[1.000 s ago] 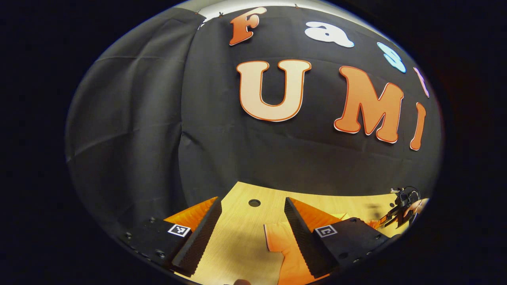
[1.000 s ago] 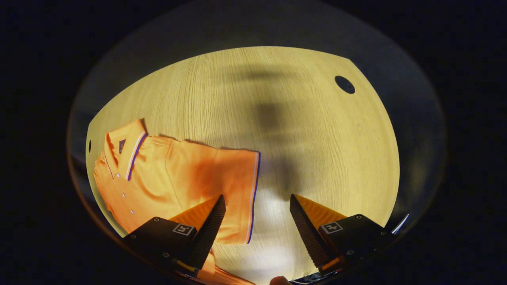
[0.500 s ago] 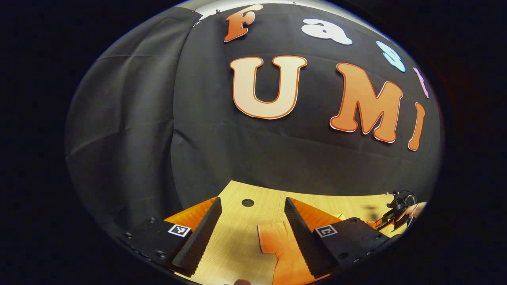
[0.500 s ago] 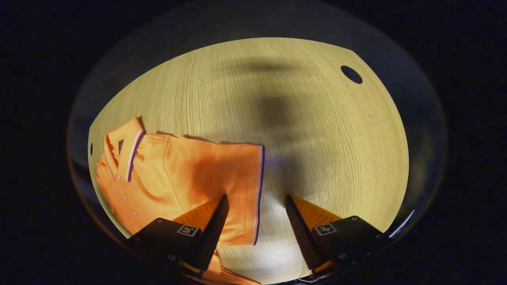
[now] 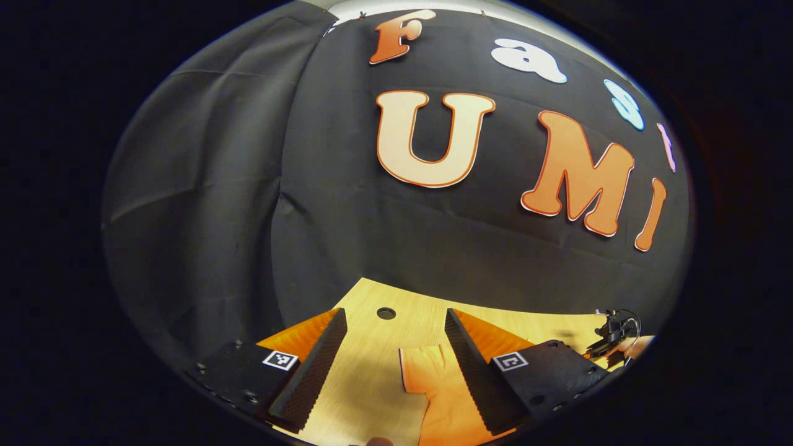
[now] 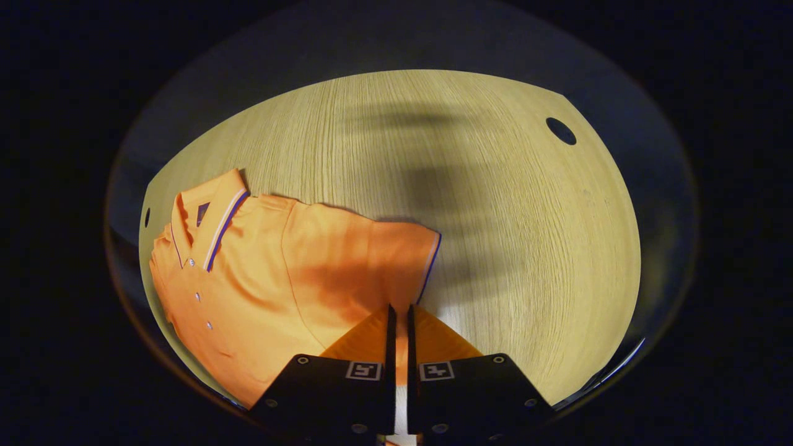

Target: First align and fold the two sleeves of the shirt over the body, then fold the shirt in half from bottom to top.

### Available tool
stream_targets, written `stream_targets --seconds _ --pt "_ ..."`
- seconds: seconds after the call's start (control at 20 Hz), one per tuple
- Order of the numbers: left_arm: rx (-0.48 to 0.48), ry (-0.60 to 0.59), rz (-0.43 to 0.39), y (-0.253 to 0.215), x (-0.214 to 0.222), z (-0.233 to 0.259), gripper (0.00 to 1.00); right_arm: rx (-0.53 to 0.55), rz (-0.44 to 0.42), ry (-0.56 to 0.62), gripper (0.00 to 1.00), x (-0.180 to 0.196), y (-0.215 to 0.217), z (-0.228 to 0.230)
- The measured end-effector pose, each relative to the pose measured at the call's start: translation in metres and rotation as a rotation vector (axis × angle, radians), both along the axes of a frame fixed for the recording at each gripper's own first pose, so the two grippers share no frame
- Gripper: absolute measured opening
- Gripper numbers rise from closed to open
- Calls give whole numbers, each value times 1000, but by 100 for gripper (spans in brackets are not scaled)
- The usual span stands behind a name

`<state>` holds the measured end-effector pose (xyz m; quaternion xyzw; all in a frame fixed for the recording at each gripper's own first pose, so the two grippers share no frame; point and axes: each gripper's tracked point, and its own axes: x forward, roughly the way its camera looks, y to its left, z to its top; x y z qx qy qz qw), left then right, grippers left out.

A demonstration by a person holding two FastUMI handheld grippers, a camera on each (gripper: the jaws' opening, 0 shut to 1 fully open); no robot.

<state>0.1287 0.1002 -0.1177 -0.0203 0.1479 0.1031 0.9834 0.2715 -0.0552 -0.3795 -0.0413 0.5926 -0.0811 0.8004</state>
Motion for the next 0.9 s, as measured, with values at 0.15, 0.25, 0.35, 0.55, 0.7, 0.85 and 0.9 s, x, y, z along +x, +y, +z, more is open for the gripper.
stream_targets --seconds 0.15,0.25,0.35,0.55,0.7,0.85,0.9 --pt "40 -22 19 19 -18 10 98 8 -9 -12 8 -6 5 6" --pt "52 -40 29 31 -29 20 98 22 -1 -55 8 -3 16 21" --pt "44 -48 27 38 -40 21 98 38 0 -89 8 -1 31 37" --pt "35 -54 35 57 -55 22 98 23 62 -155 8 4 62 71" --pt "28 -51 28 67 -60 20 98 59 122 -197 8 3 104 90" --pt "36 -53 14 75 -60 23 98 93 172 -201 8 -4 143 99" --pt "37 -55 8 77 -60 24 98 93 187 -201 8 -5 154 99"
